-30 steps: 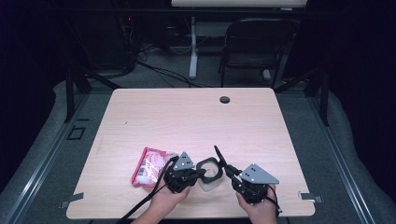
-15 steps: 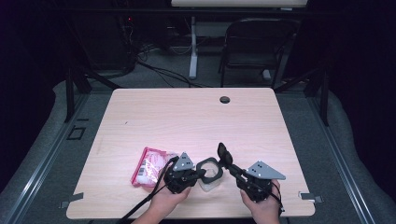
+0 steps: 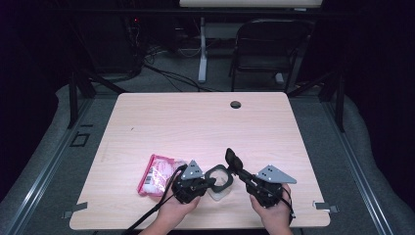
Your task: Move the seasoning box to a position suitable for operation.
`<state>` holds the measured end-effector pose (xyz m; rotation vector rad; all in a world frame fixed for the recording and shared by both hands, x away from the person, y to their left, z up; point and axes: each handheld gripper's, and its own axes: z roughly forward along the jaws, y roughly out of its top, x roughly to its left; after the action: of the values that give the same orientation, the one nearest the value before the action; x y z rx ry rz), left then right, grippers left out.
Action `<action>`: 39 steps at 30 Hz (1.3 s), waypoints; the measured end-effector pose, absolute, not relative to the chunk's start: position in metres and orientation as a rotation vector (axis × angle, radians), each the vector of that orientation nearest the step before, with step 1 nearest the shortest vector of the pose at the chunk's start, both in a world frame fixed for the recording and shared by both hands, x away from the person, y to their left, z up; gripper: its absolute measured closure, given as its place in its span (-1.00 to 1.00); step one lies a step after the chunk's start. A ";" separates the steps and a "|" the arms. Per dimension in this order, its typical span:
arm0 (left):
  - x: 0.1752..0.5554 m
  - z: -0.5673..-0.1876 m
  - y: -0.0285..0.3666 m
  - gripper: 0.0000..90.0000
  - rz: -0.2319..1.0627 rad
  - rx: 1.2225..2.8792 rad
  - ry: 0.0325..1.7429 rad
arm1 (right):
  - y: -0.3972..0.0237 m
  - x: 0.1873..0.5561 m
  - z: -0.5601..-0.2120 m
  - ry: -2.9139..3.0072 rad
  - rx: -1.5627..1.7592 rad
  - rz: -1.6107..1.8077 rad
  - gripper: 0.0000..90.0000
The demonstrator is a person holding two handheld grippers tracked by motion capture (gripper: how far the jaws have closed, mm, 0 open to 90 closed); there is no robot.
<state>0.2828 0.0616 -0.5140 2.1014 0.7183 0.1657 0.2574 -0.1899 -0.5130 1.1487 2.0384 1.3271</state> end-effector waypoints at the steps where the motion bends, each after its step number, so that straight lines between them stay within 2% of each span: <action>1: 0.283 -0.514 0.061 0.99 0.154 2.101 0.717 | -0.190 0.260 -0.513 2.042 1.155 1.327 0.90; 19: 0.280 -0.516 0.060 0.95 0.154 2.076 0.718 | -0.174 0.299 -0.510 2.081 1.203 1.353 0.89; 28: 0.279 -0.515 0.061 0.81 0.163 2.076 0.729 | -0.168 0.306 -0.511 2.082 1.190 1.361 0.86; 32: 0.277 -0.508 0.070 0.71 0.180 2.056 0.706 | -0.167 0.309 -0.512 2.085 1.189 1.375 0.84; 39: 0.277 -0.494 0.112 0.57 0.284 2.012 0.725 | -0.165 0.314 -0.513 2.091 1.193 1.389 0.82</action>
<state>0.2773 0.1119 -0.4938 2.0122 0.7246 0.2842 0.3141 -0.1651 -0.5133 1.1928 2.0913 1.3887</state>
